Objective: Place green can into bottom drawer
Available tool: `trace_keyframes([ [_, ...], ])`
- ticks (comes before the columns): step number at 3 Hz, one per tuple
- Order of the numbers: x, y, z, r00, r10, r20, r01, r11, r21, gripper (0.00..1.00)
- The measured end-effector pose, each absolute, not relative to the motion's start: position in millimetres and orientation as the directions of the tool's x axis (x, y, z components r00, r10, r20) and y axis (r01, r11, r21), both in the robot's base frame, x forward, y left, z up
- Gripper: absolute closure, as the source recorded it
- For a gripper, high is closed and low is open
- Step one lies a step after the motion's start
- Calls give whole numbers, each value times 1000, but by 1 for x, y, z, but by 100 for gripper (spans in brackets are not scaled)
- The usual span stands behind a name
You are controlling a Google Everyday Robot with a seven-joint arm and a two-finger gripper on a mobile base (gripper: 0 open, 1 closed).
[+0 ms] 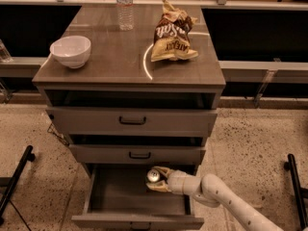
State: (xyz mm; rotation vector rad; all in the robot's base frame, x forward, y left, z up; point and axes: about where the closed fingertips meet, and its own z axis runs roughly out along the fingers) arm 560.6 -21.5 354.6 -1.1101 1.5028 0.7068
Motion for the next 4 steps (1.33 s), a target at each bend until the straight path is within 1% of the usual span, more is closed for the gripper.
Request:
trace_keyframes([
  [1, 561, -32, 317, 16, -323, -946, -921, 364, -140, 100],
  [2, 559, -46, 264, 50, -288, -956, -918, 365, -157, 100],
  [3, 559, -47, 261, 50, -288, -956, -918, 364, -158, 100],
  [4, 569, -49, 243, 50, -350, -936, -920, 349, -179, 100],
])
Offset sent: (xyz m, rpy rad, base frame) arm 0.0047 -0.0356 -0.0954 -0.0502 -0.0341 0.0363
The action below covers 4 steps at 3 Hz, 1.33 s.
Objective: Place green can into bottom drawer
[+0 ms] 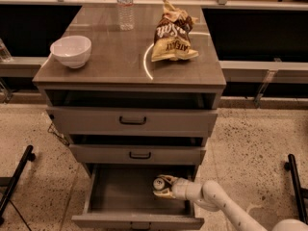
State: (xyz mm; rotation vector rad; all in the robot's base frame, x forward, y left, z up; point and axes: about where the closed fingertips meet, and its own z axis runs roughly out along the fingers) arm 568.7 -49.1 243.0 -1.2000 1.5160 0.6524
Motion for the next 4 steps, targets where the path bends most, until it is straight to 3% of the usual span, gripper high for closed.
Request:
trace_keyframes([
  [2, 586, -68, 210, 44, -492, -870, -922, 315, -224, 100],
  [4, 587, -76, 196, 7, -506, -863, -937, 298, -182, 59],
])
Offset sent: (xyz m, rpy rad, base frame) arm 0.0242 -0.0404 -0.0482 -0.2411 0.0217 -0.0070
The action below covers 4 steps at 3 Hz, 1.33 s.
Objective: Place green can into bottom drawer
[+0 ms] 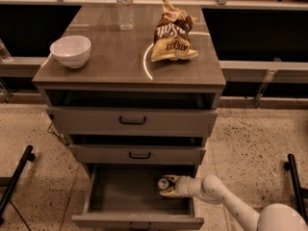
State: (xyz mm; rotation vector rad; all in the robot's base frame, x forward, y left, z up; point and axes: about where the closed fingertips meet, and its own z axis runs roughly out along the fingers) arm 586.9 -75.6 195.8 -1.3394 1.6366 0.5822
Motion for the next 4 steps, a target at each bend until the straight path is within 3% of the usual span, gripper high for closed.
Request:
trace_keyframes([
  [2, 585, -71, 195, 7, -502, -865, -939, 293, -178, 13],
  [3, 584, -69, 195, 10, -501, -866, -942, 287, -177, 0],
  [4, 583, -69, 196, 5, -501, -866, -941, 292, -174, 0],
])
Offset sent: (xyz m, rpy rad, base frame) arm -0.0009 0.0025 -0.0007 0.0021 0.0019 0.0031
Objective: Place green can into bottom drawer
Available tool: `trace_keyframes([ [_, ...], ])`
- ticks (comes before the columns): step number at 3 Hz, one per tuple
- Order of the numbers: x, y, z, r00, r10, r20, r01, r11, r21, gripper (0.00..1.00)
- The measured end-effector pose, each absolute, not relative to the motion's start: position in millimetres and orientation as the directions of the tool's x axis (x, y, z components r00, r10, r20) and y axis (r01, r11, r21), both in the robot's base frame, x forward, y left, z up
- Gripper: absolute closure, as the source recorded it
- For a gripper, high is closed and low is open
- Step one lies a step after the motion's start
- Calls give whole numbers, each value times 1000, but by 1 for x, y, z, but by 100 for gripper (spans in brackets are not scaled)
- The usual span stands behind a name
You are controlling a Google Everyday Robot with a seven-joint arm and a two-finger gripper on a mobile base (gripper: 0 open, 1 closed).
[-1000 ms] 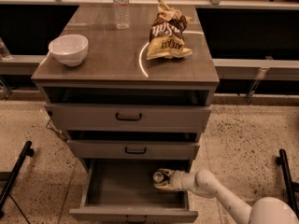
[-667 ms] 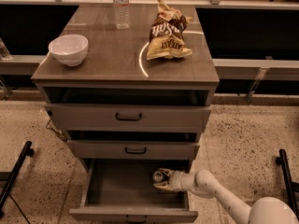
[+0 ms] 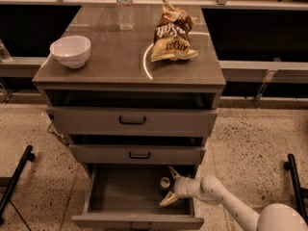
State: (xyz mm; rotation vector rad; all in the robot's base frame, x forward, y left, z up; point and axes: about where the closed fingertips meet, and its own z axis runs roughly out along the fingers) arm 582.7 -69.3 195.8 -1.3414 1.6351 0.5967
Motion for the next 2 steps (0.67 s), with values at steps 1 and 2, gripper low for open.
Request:
trace_keyframes([
  [1, 579, -79, 207, -53, -483, -874, -934, 333, -128, 0],
  [2, 579, -79, 207, -53, -483, -874, -934, 333, -128, 0],
])
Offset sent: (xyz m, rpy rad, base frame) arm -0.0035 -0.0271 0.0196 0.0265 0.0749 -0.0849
